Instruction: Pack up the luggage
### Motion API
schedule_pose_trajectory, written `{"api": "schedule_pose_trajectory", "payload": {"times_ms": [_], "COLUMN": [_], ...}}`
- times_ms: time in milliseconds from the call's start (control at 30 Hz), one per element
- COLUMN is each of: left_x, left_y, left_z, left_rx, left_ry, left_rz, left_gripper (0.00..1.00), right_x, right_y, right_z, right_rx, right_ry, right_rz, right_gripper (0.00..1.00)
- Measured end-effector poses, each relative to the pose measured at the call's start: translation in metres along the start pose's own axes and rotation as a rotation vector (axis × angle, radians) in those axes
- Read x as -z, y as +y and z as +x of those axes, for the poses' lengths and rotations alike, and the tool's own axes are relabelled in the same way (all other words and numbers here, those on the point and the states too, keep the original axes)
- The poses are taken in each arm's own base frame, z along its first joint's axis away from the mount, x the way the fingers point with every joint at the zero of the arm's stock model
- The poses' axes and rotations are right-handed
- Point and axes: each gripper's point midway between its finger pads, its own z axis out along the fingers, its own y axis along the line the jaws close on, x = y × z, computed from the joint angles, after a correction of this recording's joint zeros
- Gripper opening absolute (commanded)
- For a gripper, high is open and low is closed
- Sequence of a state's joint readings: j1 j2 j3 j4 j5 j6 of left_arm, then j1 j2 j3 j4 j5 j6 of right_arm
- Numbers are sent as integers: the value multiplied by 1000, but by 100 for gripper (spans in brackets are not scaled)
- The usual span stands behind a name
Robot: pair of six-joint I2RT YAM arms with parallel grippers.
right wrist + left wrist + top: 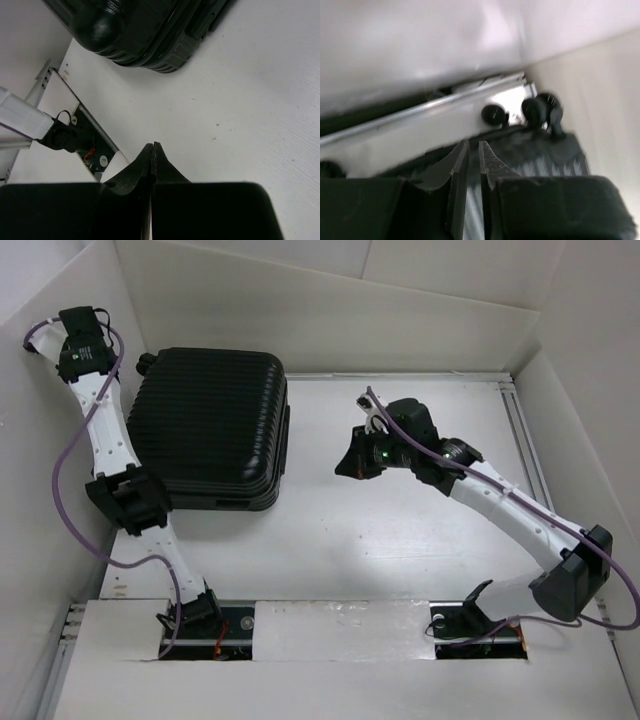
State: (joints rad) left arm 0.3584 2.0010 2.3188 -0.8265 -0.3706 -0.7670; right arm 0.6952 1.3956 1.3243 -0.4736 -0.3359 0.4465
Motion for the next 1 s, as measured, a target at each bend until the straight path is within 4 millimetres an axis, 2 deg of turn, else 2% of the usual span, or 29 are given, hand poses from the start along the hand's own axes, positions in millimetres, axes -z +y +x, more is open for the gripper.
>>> {"api": "schedule_pose_trajectory", "payload": {"times_ms": [67,167,233,367,467,567,633,700,767,800,867,933,1000], "left_x": [-15,-33,-45,-79,-102,-95,-72,-39,15,47,109,149,190], "left_y": [-5,5,12,26,18,-4,-27,-53,-81,-91,-98,-100,-98], "left_z": [-4,15,35,92,113,127,152,179,212,231,264,287,311], "left_rx": [-14,-66,-103,-192,-203,-206,-237,-265,-288,-312,-352,-391,-437], "left_ry": [-6,49,108,220,213,193,196,198,207,220,258,283,352], "left_rz": [-2,-30,-43,-87,-54,22,97,191,331,409,538,636,731], "left_gripper": [12,12,10,6,6,6,6,6,5,5,5,5,8], "right_x": [8,16,18,20,19,14,7,0,-4,-6,-9,10,23], "right_y": [0,-7,-14,-26,-35,-50,-68,-96,-132,-151,-193,-219,-243], "right_z": [-1,8,15,18,12,-7,-27,-49,-70,-81,-105,-133,-172], "right_rx": [15,18,16,9,0,-25,-69,-134,-205,-243,-308,-362,-364], "right_ry": [-18,-16,-4,2,-7,-37,-68,-101,-134,-152,-191,-239,-334], "right_rz": [9,44,81,142,182,234,282,338,394,416,469,499,519], "right_gripper": [0,0,0,0,0,7,14,18,25,32,39,47,47]}}
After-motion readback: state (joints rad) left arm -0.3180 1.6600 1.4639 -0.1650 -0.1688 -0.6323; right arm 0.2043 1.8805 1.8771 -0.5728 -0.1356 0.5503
